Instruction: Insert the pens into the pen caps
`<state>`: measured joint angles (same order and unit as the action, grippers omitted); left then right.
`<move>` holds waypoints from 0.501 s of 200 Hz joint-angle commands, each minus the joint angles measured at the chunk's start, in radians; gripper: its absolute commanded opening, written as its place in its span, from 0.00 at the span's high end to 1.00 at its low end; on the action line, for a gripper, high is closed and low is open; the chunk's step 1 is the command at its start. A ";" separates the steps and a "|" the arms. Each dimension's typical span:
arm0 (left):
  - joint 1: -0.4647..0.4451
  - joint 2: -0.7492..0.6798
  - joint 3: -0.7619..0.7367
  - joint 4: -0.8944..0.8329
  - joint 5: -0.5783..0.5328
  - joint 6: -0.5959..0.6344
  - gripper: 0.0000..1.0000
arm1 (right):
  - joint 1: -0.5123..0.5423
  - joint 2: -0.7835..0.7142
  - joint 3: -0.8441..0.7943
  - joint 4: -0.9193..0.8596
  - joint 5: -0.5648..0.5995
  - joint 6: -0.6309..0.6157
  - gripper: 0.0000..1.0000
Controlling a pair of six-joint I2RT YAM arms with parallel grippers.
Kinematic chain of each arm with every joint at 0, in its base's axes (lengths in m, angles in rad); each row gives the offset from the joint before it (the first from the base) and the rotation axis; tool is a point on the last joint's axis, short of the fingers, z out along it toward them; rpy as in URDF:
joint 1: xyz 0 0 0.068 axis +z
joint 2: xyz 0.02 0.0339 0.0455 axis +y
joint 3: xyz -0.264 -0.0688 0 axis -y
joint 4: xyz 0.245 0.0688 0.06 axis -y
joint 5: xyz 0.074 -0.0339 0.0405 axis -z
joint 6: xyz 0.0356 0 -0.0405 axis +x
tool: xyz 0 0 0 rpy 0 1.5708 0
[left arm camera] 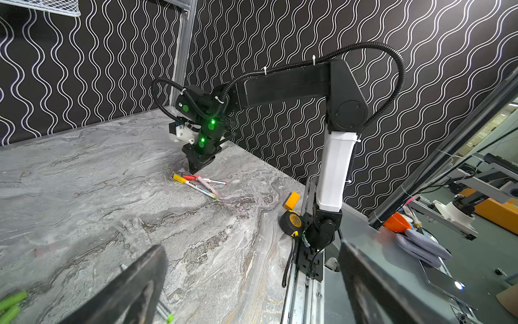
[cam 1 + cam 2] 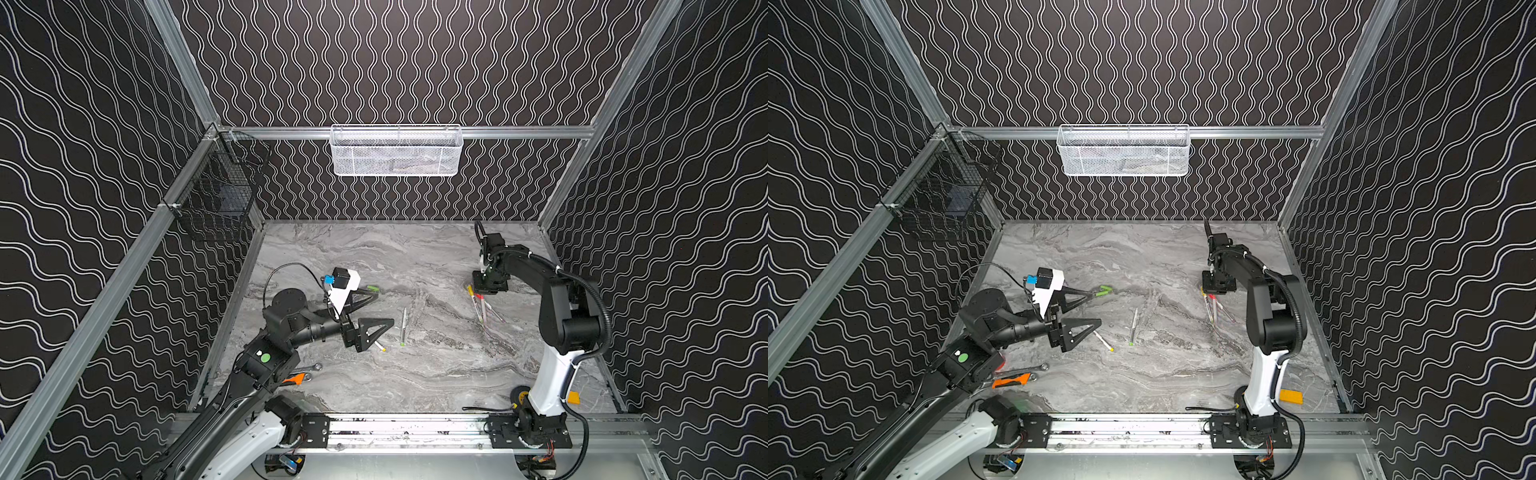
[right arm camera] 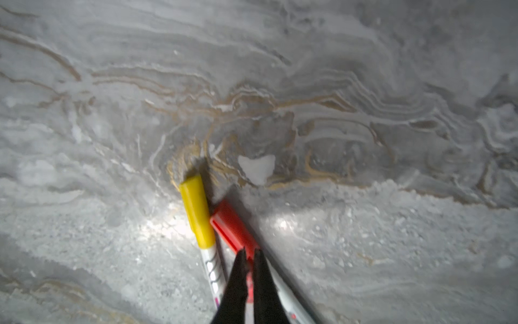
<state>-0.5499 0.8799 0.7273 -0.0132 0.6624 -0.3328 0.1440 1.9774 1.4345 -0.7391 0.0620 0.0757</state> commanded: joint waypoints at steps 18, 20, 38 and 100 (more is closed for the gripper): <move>0.016 0.028 0.010 0.026 -0.006 0.016 0.01 | -0.007 -0.003 0.041 0.001 0.011 -0.017 0.62; 0.017 0.031 0.010 0.028 -0.004 0.015 0.01 | -0.008 -0.003 0.043 0.000 0.015 -0.017 0.60; 0.024 0.050 0.013 0.042 0.008 0.013 0.01 | -0.031 -0.009 0.046 -0.006 0.026 -0.017 0.52; 0.066 0.079 0.008 0.089 0.052 -0.018 0.01 | -0.121 -0.011 -0.039 -0.007 0.127 -0.002 0.49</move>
<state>-0.4950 0.9501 0.7322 0.0143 0.6857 -0.3355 0.0238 1.9652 1.4189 -0.7273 0.1322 0.0673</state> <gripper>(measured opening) 0.986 0.503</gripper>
